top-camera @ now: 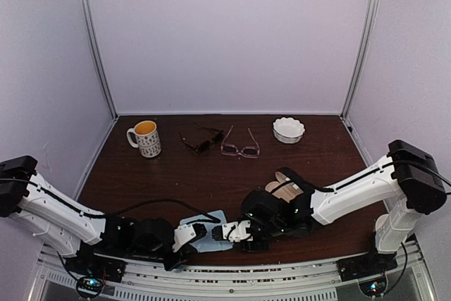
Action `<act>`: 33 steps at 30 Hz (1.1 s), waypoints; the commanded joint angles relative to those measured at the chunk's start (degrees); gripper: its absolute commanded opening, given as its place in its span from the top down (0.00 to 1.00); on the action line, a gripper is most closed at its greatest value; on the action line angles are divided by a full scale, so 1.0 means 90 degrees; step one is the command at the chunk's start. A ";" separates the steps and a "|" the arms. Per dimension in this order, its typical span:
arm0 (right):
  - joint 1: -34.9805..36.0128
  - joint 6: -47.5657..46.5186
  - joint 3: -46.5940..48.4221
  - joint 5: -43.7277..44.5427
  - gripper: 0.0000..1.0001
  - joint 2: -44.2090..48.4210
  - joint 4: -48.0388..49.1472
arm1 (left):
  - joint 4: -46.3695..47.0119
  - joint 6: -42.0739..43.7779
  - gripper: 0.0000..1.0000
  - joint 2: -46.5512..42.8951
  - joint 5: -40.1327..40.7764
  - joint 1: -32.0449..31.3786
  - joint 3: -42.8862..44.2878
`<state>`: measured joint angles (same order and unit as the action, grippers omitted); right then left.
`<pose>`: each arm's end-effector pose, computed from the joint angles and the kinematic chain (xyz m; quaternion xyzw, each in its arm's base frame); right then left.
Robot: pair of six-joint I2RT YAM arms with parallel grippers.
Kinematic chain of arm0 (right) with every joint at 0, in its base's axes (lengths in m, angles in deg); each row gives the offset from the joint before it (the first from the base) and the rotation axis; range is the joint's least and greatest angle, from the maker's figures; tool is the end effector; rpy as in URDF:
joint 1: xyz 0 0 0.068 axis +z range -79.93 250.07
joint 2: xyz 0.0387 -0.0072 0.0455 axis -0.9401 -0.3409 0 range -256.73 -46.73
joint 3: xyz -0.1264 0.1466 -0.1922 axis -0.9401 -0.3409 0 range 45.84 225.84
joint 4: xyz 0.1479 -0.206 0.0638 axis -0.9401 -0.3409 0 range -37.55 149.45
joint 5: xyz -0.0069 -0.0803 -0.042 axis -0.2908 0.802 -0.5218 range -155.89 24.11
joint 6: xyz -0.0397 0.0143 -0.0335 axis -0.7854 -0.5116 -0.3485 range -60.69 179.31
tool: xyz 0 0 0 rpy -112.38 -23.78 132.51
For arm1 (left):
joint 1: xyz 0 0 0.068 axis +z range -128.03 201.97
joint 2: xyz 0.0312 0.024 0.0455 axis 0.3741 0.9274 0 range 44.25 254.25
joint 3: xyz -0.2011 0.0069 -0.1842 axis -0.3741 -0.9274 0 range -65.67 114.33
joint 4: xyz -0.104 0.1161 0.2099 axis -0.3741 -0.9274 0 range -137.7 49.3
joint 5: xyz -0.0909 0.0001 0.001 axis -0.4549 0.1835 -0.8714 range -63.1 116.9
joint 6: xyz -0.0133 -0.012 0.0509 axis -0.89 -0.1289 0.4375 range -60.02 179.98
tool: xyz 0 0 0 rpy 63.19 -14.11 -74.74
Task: Organize the sunglasses
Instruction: Pick up the corner of the glasses cleaning cloth from the corner of the board.
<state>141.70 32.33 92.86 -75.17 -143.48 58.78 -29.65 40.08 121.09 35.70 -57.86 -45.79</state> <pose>0.0969 0.3099 0.1434 -0.7289 0.5907 0.1987 0.2836 0.0441 -0.2153 0.1194 0.4366 0.8150 -0.2403 0.2956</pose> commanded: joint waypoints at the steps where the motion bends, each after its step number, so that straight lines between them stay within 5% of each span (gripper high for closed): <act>1: -0.0042 -0.0258 0.0268 -0.0263 0.60 -0.0282 -0.0248 | 0.0359 -0.0027 1.00 0.0119 -0.0123 -0.0016 0.0018; 17: -0.0059 -0.0420 0.0314 -0.0190 0.68 -0.0675 -0.0037 | 0.0355 -0.0059 1.00 0.0281 -0.0136 -0.0016 0.0112; 33: -0.0129 -0.0086 -0.0016 -0.0162 1.00 -0.0649 0.0240 | 0.0272 -0.0069 1.00 0.0254 -0.0029 -0.0016 0.0140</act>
<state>140.70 29.49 94.74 -77.81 -148.71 61.90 -28.21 38.88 123.01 35.63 -57.86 -45.62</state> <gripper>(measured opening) 0.023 0.007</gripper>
